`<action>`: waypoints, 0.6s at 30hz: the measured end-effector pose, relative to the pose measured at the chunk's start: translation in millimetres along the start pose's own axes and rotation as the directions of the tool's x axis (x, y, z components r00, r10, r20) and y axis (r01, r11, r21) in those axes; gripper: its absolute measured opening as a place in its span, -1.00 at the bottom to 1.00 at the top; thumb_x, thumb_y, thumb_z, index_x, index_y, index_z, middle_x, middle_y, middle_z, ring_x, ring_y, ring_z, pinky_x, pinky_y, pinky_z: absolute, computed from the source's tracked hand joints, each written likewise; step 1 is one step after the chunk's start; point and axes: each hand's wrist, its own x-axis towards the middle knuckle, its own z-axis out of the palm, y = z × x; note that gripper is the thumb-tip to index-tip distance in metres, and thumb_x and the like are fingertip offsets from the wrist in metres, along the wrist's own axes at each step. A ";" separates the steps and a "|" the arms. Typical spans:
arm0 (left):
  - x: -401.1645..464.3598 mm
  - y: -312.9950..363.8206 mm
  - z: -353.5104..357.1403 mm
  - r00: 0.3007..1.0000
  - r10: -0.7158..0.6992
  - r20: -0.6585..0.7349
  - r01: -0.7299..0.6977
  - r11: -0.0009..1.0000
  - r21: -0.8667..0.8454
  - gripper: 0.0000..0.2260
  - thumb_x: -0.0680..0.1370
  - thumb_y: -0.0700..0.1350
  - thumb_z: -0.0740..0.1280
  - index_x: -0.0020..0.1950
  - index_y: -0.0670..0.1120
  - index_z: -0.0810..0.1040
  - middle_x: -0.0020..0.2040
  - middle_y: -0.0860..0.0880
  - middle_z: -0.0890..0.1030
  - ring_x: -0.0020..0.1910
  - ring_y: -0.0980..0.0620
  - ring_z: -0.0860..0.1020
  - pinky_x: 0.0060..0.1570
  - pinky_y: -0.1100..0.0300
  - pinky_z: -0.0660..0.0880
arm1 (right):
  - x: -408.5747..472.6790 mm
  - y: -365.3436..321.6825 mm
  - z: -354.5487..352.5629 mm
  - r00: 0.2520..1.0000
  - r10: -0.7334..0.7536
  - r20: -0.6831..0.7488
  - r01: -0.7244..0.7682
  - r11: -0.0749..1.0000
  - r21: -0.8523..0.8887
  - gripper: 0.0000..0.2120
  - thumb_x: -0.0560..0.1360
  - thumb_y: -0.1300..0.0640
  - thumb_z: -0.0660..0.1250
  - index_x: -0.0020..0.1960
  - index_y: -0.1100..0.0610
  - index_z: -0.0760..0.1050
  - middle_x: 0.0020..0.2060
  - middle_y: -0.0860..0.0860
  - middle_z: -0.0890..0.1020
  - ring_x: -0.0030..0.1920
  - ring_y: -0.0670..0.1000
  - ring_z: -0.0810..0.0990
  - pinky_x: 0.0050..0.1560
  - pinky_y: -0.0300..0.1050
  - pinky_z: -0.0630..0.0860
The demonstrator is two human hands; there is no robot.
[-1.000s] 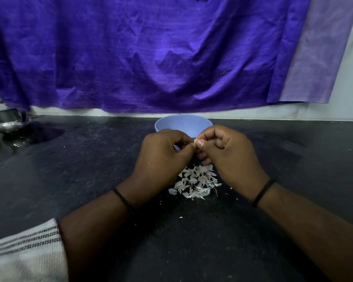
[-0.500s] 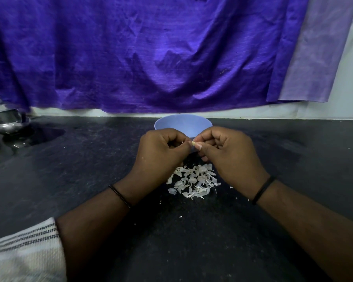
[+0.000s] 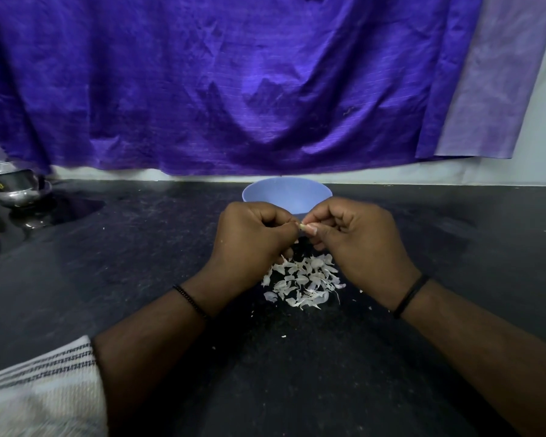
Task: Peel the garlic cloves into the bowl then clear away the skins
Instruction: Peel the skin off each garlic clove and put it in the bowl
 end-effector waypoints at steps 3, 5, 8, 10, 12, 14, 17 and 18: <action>0.2 2.3 1.7 0.998 -0.057 -0.010 0.057 0.995 -0.076 -0.91 0.45 -0.26 0.46 -0.27 -0.20 0.67 -0.46 -0.12 0.60 -0.52 0.03 0.53 -0.46 0.16 0.51 | -0.5 -0.7 0.1 1.000 -0.003 -0.002 0.003 0.999 0.035 -0.91 0.50 0.29 0.44 -0.09 0.12 0.66 -0.26 -0.03 0.71 -0.26 -0.09 0.68 -0.20 -0.16 0.65; 0.7 2.3 2.2 0.996 -0.091 -0.016 0.088 0.988 -0.124 -0.90 0.47 -0.33 0.42 -0.25 -0.23 0.66 -0.45 -0.12 0.60 -0.52 0.02 0.53 -0.49 0.20 0.49 | -0.2 -1.3 0.5 1.000 0.002 0.002 -0.002 0.997 0.076 -0.91 0.50 0.30 0.44 -0.09 0.13 0.65 -0.25 -0.01 0.71 -0.26 -0.09 0.69 -0.21 -0.20 0.64; 2.1 1.4 2.5 0.991 -0.137 -0.012 0.132 0.973 -0.191 -0.91 0.49 -0.36 0.40 -0.22 -0.28 0.64 -0.45 -0.11 0.58 -0.51 0.01 0.51 -0.52 0.21 0.47 | 1.5 -1.7 1.2 1.000 0.015 0.012 -0.017 0.992 0.127 -0.88 0.51 0.31 0.43 -0.10 0.11 0.64 -0.25 0.03 0.71 -0.25 -0.05 0.69 -0.22 -0.21 0.63; 2.6 1.2 3.0 0.988 -0.157 0.000 0.153 0.962 -0.224 -0.91 0.50 -0.37 0.39 -0.22 -0.29 0.62 -0.45 -0.10 0.56 -0.52 0.01 0.49 -0.52 0.22 0.46 | 1.7 -2.0 1.6 1.000 0.021 0.019 -0.023 0.987 0.156 -0.84 0.52 0.32 0.41 -0.12 0.07 0.63 -0.26 0.04 0.71 -0.27 -0.04 0.69 -0.23 -0.22 0.62; 2.8 1.3 3.5 0.985 -0.171 0.013 0.169 0.954 -0.247 -0.88 0.50 -0.36 0.38 -0.24 -0.27 0.62 -0.45 -0.08 0.55 -0.52 0.02 0.48 -0.52 0.22 0.45 | 1.3 -2.1 1.5 0.999 0.032 0.026 -0.036 0.980 0.195 -0.82 0.52 0.34 0.40 -0.12 0.08 0.62 -0.27 0.07 0.71 -0.28 -0.03 0.68 -0.24 -0.21 0.61; 2.7 1.2 4.4 0.982 -0.187 0.025 0.187 0.944 -0.273 -0.86 0.49 -0.37 0.38 -0.26 -0.24 0.61 -0.45 -0.07 0.54 -0.51 0.03 0.46 -0.53 0.22 0.44 | 0.9 -2.1 1.7 0.998 0.047 0.038 -0.055 0.970 0.239 -0.85 0.53 0.36 0.37 -0.10 0.13 0.61 -0.26 0.11 0.70 -0.27 -0.01 0.68 -0.23 -0.20 0.62; 1.4 2.0 6.3 0.976 -0.213 0.042 0.216 0.925 -0.314 -0.87 0.50 -0.37 0.36 -0.25 -0.25 0.60 -0.43 -0.09 0.53 -0.51 0.04 0.44 -0.53 0.22 0.43 | 0.4 -2.7 2.9 0.995 0.081 0.052 -0.094 0.944 0.315 -0.88 0.54 0.38 0.35 -0.06 0.20 0.59 -0.23 0.17 0.70 -0.25 -0.01 0.67 -0.20 -0.17 0.63; 1.1 1.9 7.1 0.974 -0.220 0.047 0.223 0.920 -0.323 -0.87 0.50 -0.37 0.36 -0.25 -0.26 0.59 -0.42 -0.09 0.53 -0.51 0.04 0.44 -0.53 0.22 0.43 | 0.2 -3.3 3.0 0.994 0.093 0.057 -0.107 0.935 0.338 -0.89 0.55 0.38 0.34 -0.05 0.21 0.59 -0.22 0.18 0.70 -0.25 -0.02 0.67 -0.20 -0.17 0.63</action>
